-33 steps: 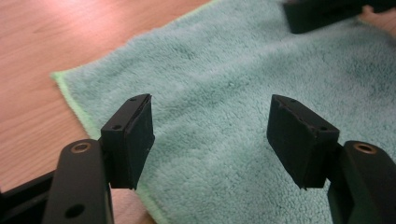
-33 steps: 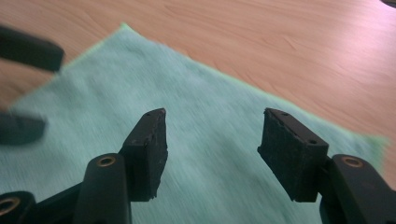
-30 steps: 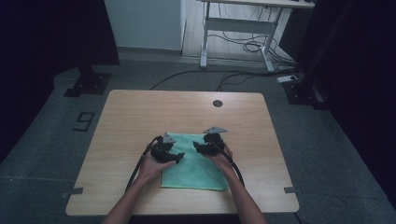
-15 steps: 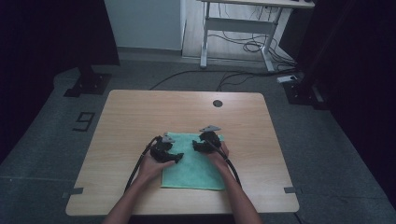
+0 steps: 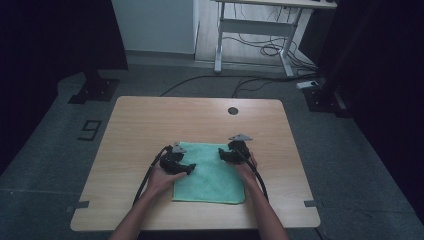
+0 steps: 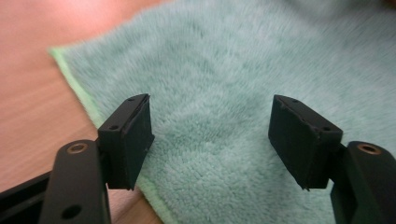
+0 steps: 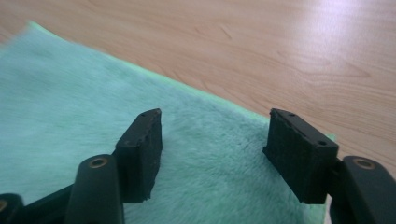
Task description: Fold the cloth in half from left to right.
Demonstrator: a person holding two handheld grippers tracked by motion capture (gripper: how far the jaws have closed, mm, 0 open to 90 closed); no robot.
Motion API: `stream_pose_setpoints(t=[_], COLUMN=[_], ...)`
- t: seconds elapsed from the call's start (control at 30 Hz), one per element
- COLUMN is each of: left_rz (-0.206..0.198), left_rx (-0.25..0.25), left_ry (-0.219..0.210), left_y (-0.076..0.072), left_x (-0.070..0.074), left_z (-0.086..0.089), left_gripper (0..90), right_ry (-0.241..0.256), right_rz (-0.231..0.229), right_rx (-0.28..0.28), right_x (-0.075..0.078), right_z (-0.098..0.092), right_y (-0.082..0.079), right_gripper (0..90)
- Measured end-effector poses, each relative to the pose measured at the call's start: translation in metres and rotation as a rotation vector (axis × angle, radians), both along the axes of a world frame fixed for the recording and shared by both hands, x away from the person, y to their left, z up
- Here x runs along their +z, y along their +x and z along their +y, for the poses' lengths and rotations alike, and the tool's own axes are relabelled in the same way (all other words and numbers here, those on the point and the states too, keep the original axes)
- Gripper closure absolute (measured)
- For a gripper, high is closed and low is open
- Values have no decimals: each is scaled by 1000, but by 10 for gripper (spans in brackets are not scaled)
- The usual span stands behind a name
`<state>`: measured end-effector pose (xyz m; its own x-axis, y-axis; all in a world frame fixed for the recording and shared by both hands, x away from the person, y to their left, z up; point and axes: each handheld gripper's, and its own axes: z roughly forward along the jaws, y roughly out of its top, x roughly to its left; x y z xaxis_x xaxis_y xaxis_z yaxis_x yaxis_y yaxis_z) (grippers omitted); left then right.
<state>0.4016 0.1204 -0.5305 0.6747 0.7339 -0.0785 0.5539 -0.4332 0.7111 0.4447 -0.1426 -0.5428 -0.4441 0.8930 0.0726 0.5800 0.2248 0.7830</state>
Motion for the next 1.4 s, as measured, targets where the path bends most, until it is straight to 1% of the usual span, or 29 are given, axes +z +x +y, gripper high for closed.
stream_pose_setpoints(t=[0.03,0.1,0.13,0.17,0.2,0.23,0.27,0.3,0.4,0.5,0.53,0.57,0.6,0.63,0.77,0.83,0.9,0.93,1.0,1.03,1.1,1.13,1.17,1.2,1.23,1.27,1.33,1.4], left_rz=[-8,-17,-16,-9,-2,1,3,9,22,46,49,48,56,58,56,55,61,59,52,49,48,50,49,50,51,51,51,50], left_rx=[-4,1,4,11,11,13,16,17,24,44,52,53,55,57,47,39,32,25,24,22,15,14,15,14,13,12,10,8], left_ry=[-8,-3,-5,-13,-15,-10,-7,-9,2,20,23,13,1,-2,11,14,8,17,18,17,19,21,18,14,13,11,5,7], left_y=[0,5,7,11,15,19,22,26,35,42,43,44,44,45,42,39,36,34,33,34,35,36,37,38,38,39,39,39], left_x=[3,6,6,6,5,4,3,2,-1,-7,-9,-10,-10,-9,-9,-9,-9,-9,-9,-10,-10,-10,-10,-10,-10,-10,-10,-10], left_z=[0,-2,-4,-5,-7,-9,-11,-13,-18,-18,-18,-16,-14,-14,-15,-16,-19,-21,-24,-25,-27,-27,-28,-28,-28,-28,-27,-27], left_gripper=[317,320,320,322,322,323,326,326,326,327,326,330,339,345,352,346,340,336,330,329,326,324,324,324,325,325,325,325], right_ry=[9,10,14,8,8,20,21,14,1,-38,-44,-52,-65,-78,-70,-65,-68,-66,-66,-60,-40,-39,-4,-4,14,19,12,6], right_rz=[-7,-22,-19,-21,-21,-22,-17,-14,18,37,26,17,12,10,0,3,2,2,4,10,45,44,44,44,48,45,44,63], right_rx=[12,45,64,95,95,104,124,130,155,175,180,179,181,184,171,168,179,184,189,189,194,177,143,143,130,120,116,102], right_x=[3,9,10,11,11,11,10,9,2,-6,-7,-8,-8,-8,-9,-9,-9,-10,-9,-9,-6,-4,-3,-3,-2,-1,0,-1], right_z=[1,6,11,19,19,22,25,27,32,34,34,34,34,33,28,23,17,14,10,8,6,4,-3,-3,-6,-7,-8,-8], right_y=[-4,-17,-25,-36,-36,-41,-47,-50,-55,-59,-61,-64,-67,-70,-78,-81,-80,-80,-78,-76,-72,-68,-56,-56,-49,-42,-30,-18], right_gripper=[373,385,386,385,385,387,387,387,385,371,372,371,366,362,357,353,353,353,353,352,313,316,323,323,326,331,334,333])
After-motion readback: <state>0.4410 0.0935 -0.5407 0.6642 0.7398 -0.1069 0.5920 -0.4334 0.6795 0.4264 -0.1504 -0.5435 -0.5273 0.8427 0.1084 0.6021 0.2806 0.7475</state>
